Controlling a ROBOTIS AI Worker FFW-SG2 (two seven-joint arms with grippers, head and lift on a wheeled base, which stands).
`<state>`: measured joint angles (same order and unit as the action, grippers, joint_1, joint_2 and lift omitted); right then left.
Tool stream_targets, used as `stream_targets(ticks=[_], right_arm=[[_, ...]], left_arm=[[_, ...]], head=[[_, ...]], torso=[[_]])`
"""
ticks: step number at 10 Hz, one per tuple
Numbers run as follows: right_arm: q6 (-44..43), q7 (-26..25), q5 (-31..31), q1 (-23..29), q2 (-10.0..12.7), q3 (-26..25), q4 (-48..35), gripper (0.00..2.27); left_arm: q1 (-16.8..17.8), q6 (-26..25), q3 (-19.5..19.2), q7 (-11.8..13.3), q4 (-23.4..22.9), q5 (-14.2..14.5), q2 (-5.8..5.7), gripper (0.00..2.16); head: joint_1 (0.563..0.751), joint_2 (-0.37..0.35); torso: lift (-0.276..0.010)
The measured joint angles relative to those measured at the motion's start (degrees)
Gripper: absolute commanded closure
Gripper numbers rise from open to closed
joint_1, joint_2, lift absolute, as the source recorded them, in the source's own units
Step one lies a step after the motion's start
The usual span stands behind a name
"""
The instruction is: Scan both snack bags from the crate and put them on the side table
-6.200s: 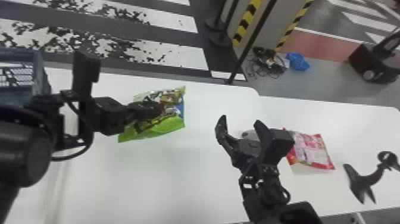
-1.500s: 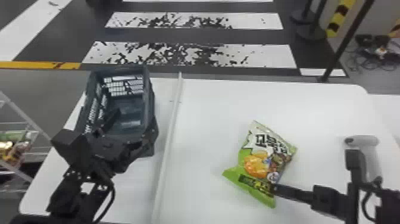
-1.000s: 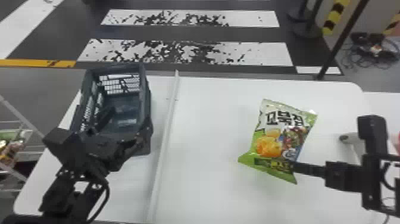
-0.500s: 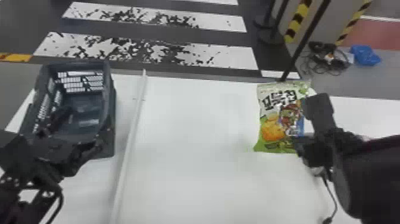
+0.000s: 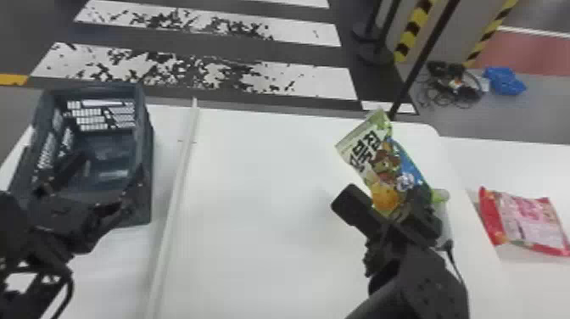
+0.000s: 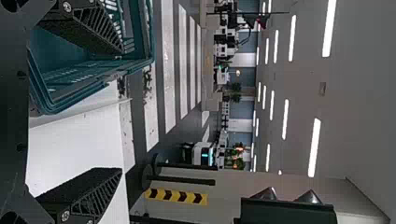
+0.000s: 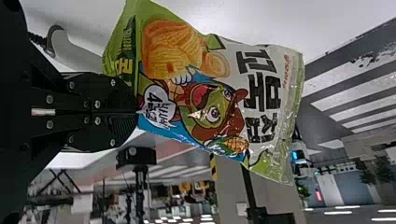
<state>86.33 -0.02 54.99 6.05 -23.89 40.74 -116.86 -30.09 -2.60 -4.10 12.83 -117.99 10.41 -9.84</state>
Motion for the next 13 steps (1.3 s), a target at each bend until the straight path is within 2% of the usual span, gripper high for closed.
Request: stream_targets(ticks=[3, 4, 5, 6, 7, 9, 10, 11, 13], right_arm=[[0.9, 2.5, 10.5, -2.7, 1.2, 12.9, 12.4, 2.25], [1.1, 5.5, 12.5, -2.8, 1.6, 15.8, 14.7, 2.13], [1.0, 6.7, 12.8, -2.6, 1.7, 17.8, 15.3, 1.62], [0.8, 6.8, 12.5, -2.0, 1.7, 19.1, 15.1, 0.61], [0.6, 6.8, 11.3, -1.4, 1.5, 19.9, 14.1, 0.0], [-0.1, 9.2, 3.8, -0.4, 1.0, 18.7, 6.9, 0.05], [-0.9, 12.3, -2.5, 0.5, 0.8, 15.1, 1.4, 0.05], [-2.0, 14.3, -11.2, 2.0, 0.7, 9.0, -4.5, 0.09], [-3.8, 17.0, -31.6, 4.3, 1.1, -5.8, -13.2, 0.41]], left_arm=[[-0.5, 0.0, -0.6, 0.0, -0.3, 0.5, -0.53, 0.1], [-0.5, 0.0, -0.7, 0.0, -0.3, 0.6, -0.68, 0.1], [-0.5, 0.0, -0.7, 0.0, -0.3, 0.8, -0.84, 0.1], [-0.5, 0.1, -0.7, 0.0, -0.3, 1.0, -0.93, 0.1], [-0.5, 0.2, -0.7, 0.0, -0.3, 1.0, -0.96, 0.1], [-0.5, 0.2, -0.8, 0.1, -0.2, 1.0, -0.97, 0.1], [-0.5, 0.2, -0.8, 0.1, -0.1, 1.0, -0.97, 0.1], [-0.5, 0.5, -0.9, 0.1, 0.0, 1.1, -0.97, 0.1], [-0.5, 0.9, -0.9, 0.2, 0.3, 1.3, -0.97, 0.1]], head=[[0.695, -0.059], [0.695, -0.04], [0.695, -0.022], [0.695, -0.002], [0.695, 0.004], [0.695, 0.043], [0.695, 0.057], [0.695, 0.081], [0.695, 0.113]], torso=[[-0.087], [-0.087], [-0.087], [-0.087], [-0.087], [-0.087], [-0.087], [-0.087], [-0.087]])
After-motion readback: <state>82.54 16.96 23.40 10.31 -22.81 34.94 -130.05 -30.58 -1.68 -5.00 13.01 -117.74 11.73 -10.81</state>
